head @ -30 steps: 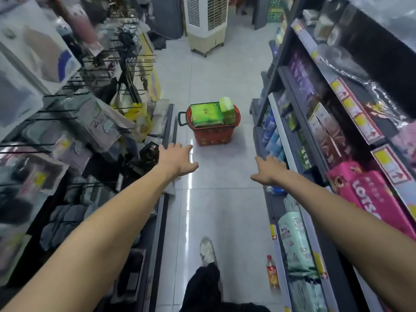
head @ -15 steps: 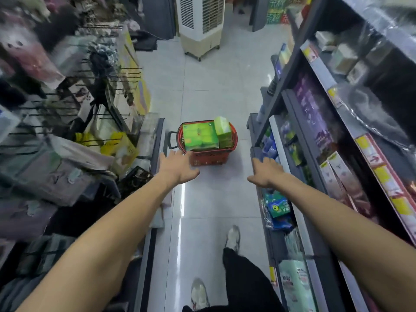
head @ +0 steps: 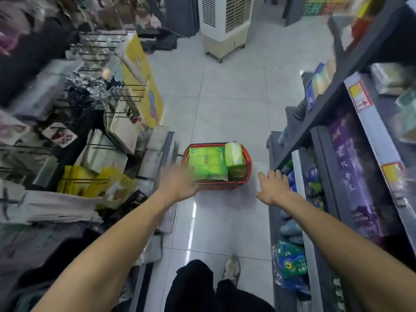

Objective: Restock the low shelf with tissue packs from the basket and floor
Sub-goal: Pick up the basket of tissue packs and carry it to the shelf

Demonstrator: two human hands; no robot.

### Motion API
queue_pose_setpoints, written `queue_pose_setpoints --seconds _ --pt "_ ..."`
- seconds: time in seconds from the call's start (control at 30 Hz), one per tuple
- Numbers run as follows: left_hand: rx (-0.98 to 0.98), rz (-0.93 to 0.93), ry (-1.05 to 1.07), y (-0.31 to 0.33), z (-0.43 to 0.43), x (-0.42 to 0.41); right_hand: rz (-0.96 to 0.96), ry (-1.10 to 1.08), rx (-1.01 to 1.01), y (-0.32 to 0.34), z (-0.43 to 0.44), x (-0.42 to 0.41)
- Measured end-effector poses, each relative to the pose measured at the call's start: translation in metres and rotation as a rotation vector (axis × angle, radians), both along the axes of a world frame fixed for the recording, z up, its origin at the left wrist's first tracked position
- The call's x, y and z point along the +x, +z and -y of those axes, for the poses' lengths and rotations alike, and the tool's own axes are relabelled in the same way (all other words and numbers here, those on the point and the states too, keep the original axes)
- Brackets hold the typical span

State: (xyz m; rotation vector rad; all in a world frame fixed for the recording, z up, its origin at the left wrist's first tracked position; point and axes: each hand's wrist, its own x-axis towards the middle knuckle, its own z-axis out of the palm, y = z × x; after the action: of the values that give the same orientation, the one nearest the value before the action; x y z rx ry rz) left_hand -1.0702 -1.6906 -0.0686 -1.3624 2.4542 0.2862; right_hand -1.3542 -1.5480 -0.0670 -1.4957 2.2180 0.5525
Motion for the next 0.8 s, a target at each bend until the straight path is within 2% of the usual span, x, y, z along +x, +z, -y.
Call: queue_pose_setpoints --seconds 0.27,0.47,0.7,0.8 --pt "0.085 -0.013 0.064 -0.045 0.094 -0.030 0.033 0.052 -0.005 -0.038 0.110 -0.046" --pt "0.183 0.037 0.102 -0.108 0.193 -0.035 0.076 0.087 -0.011 -0.087 0.193 -0.067" --pt "0.312 0.109 0.143 -0.188 0.264 -0.042 0.137 0.023 0.010 -0.148 0.270 -0.099" --pt "0.375 0.187 0.130 -0.231 0.282 -0.043 0.227 -0.117 -0.022 -0.188 0.296 -0.118"
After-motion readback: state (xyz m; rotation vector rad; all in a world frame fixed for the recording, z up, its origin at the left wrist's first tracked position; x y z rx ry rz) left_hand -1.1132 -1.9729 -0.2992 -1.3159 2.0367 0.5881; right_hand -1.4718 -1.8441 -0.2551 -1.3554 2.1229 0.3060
